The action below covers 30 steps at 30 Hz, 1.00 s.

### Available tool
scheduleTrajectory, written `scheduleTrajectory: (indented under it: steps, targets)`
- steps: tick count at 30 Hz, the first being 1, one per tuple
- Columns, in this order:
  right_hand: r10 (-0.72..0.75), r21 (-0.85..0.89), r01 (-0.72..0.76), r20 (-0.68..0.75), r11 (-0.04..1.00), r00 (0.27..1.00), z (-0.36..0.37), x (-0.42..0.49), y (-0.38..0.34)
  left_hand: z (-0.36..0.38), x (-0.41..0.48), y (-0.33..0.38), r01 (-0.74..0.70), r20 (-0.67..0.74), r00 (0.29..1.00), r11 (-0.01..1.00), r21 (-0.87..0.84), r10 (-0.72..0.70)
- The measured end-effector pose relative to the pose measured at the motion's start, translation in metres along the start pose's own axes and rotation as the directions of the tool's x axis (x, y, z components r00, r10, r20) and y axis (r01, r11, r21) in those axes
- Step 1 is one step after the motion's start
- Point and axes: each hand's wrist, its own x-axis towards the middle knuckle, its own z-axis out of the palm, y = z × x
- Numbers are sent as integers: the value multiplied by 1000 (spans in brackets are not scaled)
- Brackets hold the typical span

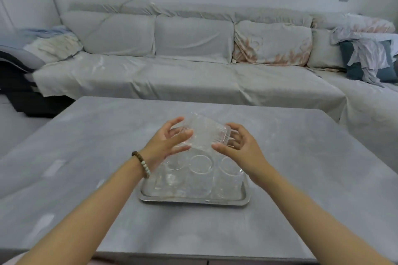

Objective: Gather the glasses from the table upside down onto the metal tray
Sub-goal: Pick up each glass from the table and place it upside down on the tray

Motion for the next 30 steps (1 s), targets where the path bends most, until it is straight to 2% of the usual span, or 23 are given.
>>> scheduleTrajectory:
  steps: [4,10,14,22,30]
  targets:
    - [-53,-75,59,84,995,995,51,18,-7,-62,-25,-7,61,-27,998,991,120,-58]
    - [-74,-309,137,209,941,975,96,30,0,-104,-49,-31,140,-83,987,988,66,-135]
    - [-67,-394,170,262,903,963,103,30,13,-103,-50,-44,184,-90,981,976,120,-173]
    - [-17,-546,148,238,825,971,105,28,34,-85,-45,-56,203,-114,976,962,181,-185]
    - [-43,-601,197,262,775,964,110,28,32,-77,-46,-62,174,-129,981,950,259,-144]
